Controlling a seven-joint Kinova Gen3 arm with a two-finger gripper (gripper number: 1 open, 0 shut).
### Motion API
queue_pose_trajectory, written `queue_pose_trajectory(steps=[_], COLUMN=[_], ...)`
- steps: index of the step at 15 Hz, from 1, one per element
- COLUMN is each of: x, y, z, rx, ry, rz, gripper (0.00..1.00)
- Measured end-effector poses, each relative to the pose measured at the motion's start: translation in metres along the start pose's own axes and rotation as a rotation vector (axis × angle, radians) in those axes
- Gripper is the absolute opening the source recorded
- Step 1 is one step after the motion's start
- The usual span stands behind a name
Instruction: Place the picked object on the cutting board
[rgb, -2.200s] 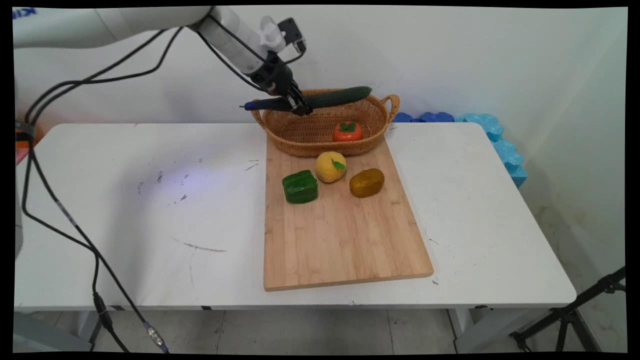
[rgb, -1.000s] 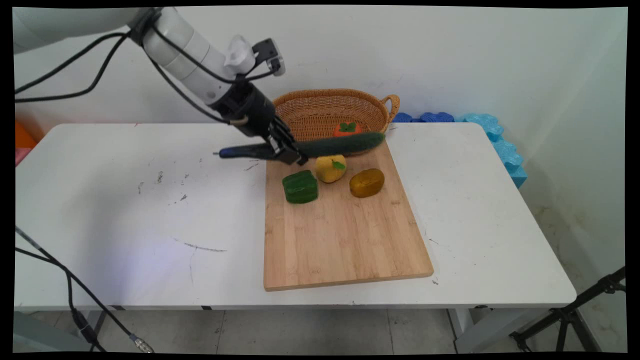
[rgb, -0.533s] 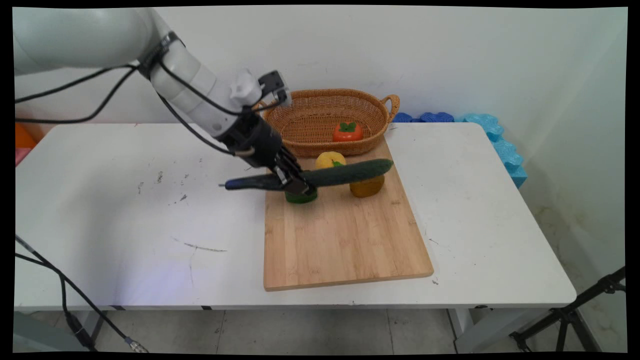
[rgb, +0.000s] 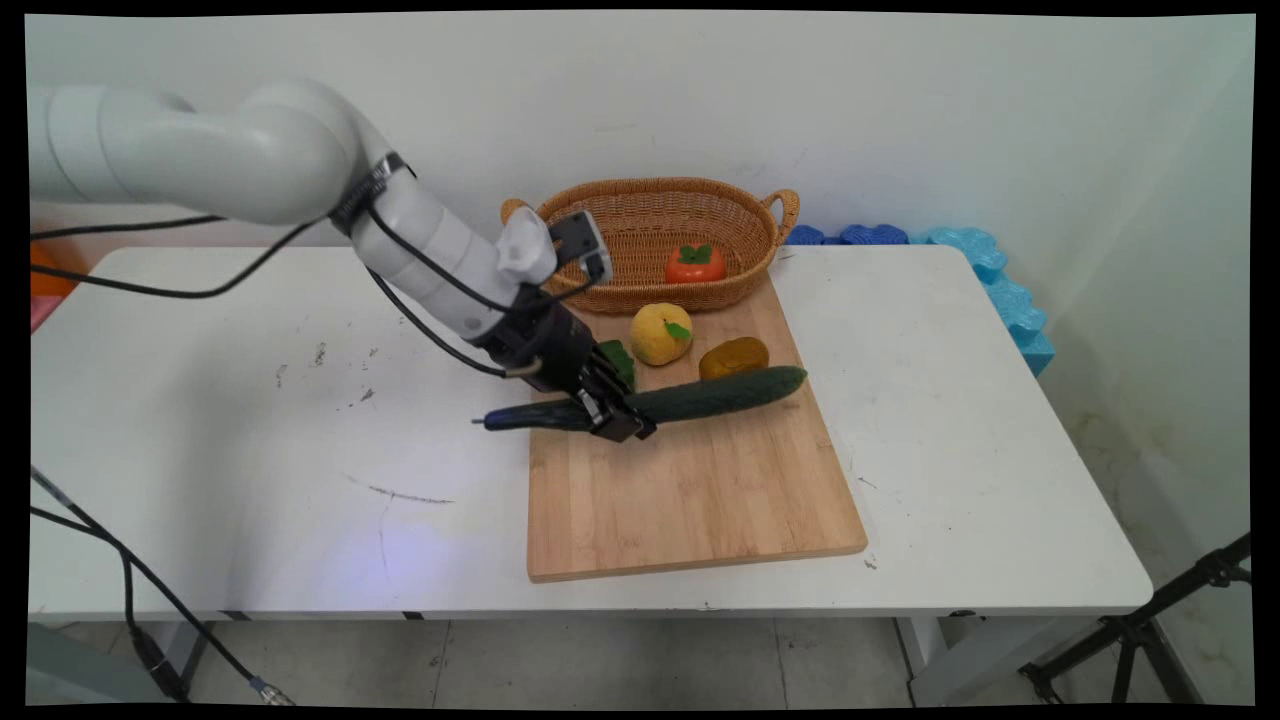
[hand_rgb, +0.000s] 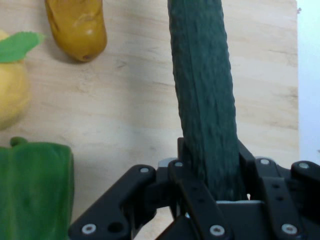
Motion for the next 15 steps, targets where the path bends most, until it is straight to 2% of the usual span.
queue_pose_trajectory(steps=[9, 10, 15], x=[-0.012, -0.013, -0.016], y=[-0.004, -0.005, -0.004], z=[0.045, 0.048, 0.057], rx=[0.013, 0.015, 0.020], ry=[0.012, 0.013, 0.018], rz=[0.033, 0.037, 0.055], gripper=[0.00, 1.00, 1.00])
